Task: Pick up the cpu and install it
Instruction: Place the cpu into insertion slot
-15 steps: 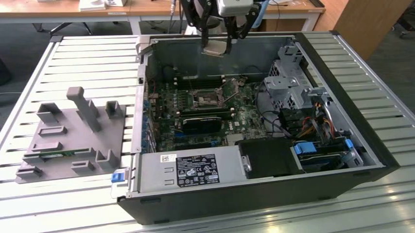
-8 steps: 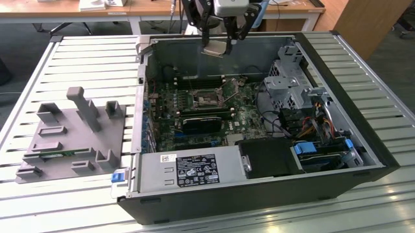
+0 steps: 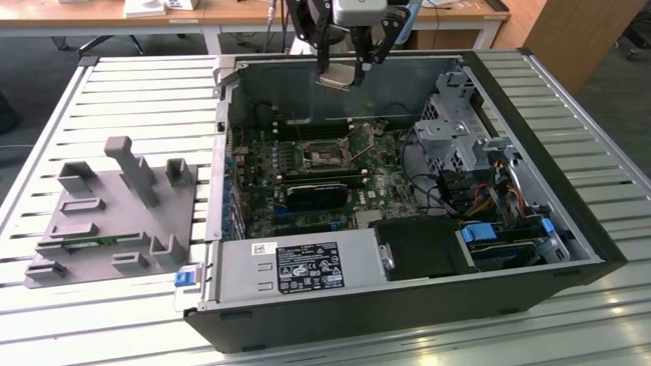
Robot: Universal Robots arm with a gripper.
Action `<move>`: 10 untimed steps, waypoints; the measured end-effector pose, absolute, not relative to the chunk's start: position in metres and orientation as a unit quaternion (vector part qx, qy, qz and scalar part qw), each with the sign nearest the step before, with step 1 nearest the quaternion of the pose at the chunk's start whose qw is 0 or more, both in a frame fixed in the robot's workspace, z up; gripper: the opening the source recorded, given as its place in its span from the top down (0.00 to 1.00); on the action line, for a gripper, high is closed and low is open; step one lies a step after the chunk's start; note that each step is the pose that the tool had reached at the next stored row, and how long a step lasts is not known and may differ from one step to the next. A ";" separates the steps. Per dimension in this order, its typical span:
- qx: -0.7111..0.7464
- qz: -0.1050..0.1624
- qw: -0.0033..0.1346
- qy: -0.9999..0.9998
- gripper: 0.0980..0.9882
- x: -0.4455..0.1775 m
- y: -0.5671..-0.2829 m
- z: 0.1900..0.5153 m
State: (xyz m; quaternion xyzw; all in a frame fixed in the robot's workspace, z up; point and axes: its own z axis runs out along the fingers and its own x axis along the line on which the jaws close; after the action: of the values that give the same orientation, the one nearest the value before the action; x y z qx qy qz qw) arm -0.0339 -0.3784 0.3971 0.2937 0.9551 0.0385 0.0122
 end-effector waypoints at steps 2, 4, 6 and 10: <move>0.298 0.038 0.012 0.954 0.50 -0.034 -0.378 0.397; 0.302 0.038 0.013 0.952 0.50 -0.034 -0.378 0.397; 0.307 0.038 0.013 0.951 0.50 -0.034 -0.378 0.397; 0.321 0.038 0.013 0.946 0.50 -0.034 -0.378 0.396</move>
State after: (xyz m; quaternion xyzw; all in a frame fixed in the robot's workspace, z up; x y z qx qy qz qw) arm -0.0339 -0.3784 0.3962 0.3215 0.9461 0.0378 0.0134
